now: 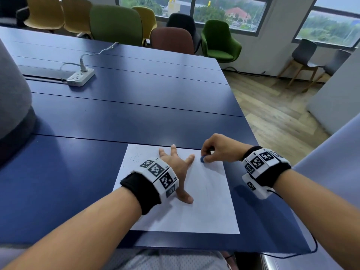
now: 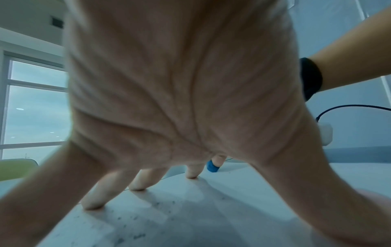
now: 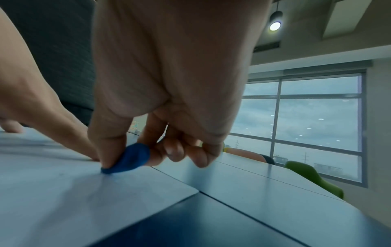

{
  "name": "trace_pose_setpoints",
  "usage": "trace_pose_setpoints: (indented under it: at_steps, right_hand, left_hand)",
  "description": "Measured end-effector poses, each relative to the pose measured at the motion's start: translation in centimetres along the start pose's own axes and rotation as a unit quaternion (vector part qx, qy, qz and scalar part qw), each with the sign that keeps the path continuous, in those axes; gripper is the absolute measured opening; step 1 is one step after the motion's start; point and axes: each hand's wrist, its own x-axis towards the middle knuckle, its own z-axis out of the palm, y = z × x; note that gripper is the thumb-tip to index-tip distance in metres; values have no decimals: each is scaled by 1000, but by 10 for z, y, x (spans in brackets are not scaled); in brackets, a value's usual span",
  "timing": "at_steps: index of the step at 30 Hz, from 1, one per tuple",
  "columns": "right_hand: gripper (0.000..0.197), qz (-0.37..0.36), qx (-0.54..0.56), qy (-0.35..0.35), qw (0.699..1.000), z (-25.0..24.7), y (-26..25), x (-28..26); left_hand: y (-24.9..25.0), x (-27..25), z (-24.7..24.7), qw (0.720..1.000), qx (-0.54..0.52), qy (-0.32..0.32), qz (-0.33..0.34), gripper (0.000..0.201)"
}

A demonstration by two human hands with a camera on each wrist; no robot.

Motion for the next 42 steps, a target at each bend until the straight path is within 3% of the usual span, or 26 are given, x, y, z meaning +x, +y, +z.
trace_pose_setpoints:
  at_steps: [1,4,5,9,10,14,18,19,22,23,27,28,31,32,35,36,40,42]
  right_hand:
    - [8,2,7,-4,1000,1,1,-1]
    - [6,13,15,-133,991,-1,-4,-12]
    - [6,19,9,-147,989,-3,-5,-12]
    - [8,12,10,-13,1000,-1,0,-1]
    - [8,11,12,-12,1000,-1,1,-1]
    - [10,29,-2,-129,991,-4,-3,-10]
    - [9,20,-1,-12,1000,-1,1,-6]
    - [8,19,5,-16,1000,1,2,-9]
    - [7,25,3,-132,991,1,1,-20]
    - [7,27,3,-138,990,0,2,-21]
    - [7,25,23,-14,999,5,7,-23]
    - [6,21,31,-25,999,7,7,-27]
    - [6,26,19,-161,986,7,-1,-37]
    - [6,27,10,-159,987,6,-1,-36]
    - [5,21,1,-16,1000,7,2,-28]
    - [5,16,12,2,1000,9,1,-30]
    - [6,-3,24,-127,992,14,-11,-44]
    - [7,4,15,-91,996,13,-10,-39]
  left_hand:
    - [1,0,0,1000,2,1,-1,136]
    - [1,-1,-2,1000,6,0,-5,135]
    - [1,-2,-2,1000,7,-2,-5,135]
    - [1,-1,-2,1000,4,0,-1,135]
    - [1,-1,-1,1000,6,0,0,135]
    - [1,-2,-3,1000,9,-8,-4,136]
    - [0,-2,-3,1000,6,-8,2,135]
    - [0,-1,-2,1000,5,-8,3,136]
    - [0,0,-3,1000,4,-12,0,137]
    - [0,0,-3,1000,5,-14,-1,138]
    - [0,0,-3,1000,7,-11,3,137]
    - [0,0,-2,1000,6,-10,3,137]
    - [0,0,-2,1000,8,-12,-1,138]
    - [0,0,-3,1000,10,-13,-2,138]
    - [-1,0,-3,1000,12,-11,1,137]
    - [0,0,-2,1000,11,-12,1,137]
    - [0,0,-3,1000,14,-10,-3,137]
    - [1,0,-3,1000,17,-10,-1,137]
